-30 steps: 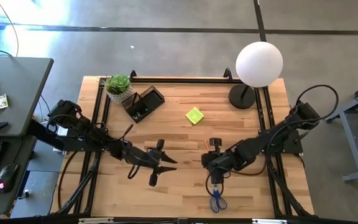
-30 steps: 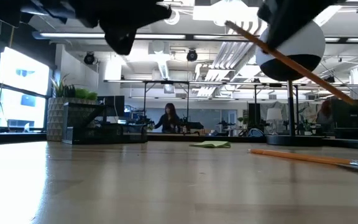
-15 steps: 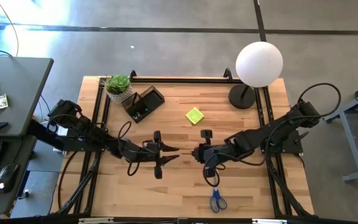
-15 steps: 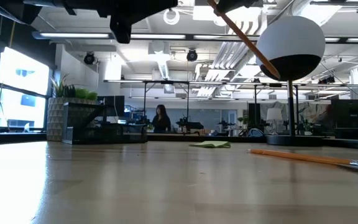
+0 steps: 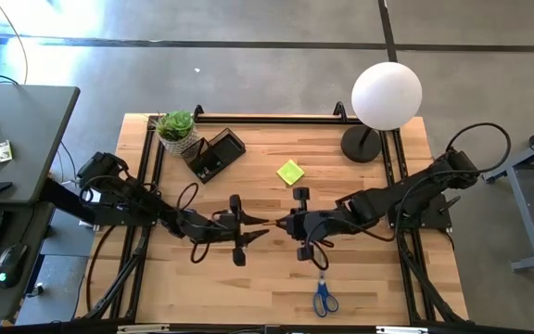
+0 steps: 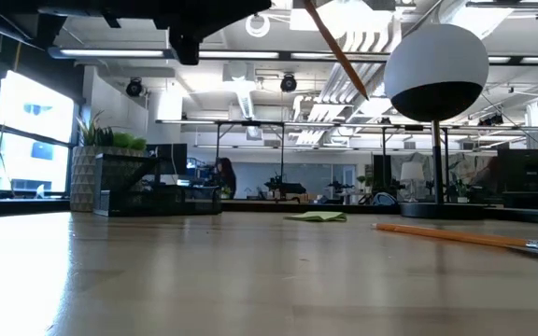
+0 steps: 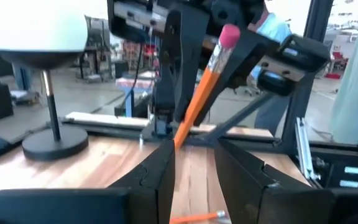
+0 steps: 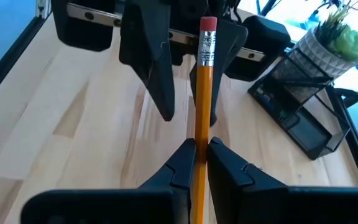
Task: Pick and place office supplies into organizer
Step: Put the right yellow pencil into the desk organizer
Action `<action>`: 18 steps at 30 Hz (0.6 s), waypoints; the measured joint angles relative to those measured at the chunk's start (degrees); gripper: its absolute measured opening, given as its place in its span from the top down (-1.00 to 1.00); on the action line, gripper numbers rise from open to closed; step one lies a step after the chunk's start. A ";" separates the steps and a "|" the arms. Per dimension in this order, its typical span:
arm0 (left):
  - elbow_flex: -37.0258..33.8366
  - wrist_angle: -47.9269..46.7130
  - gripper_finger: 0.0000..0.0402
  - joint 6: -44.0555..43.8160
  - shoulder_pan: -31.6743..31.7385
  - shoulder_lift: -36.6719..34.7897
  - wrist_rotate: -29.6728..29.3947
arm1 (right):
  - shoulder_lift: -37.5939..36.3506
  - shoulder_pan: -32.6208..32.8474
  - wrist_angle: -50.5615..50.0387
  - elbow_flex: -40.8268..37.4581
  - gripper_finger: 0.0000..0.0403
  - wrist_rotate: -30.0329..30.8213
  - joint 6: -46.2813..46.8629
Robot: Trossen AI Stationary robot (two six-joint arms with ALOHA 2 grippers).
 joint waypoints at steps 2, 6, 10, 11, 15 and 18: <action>0.00 1.41 0.49 1.48 0.00 0.12 0.00 | 0.00 -0.20 0.03 0.00 0.89 -0.01 -0.32; 0.00 4.63 0.49 4.64 -0.01 0.14 0.00 | 0.00 -0.20 0.01 0.00 0.90 -0.01 -1.15; 0.17 7.33 0.49 6.07 0.00 0.14 1.09 | 0.00 -0.23 -0.01 0.00 0.90 0.04 -1.43; 0.48 7.14 0.49 6.10 0.00 0.14 1.29 | 0.00 -0.25 -0.01 0.00 0.90 0.04 -1.43; 2.22 4.98 0.49 6.50 -0.04 0.14 2.03 | 0.00 -0.47 0.10 0.00 0.90 0.06 -1.45; 3.13 2.39 0.49 6.49 -0.01 0.14 2.20 | 0.00 -0.47 0.13 0.00 0.89 0.04 -1.87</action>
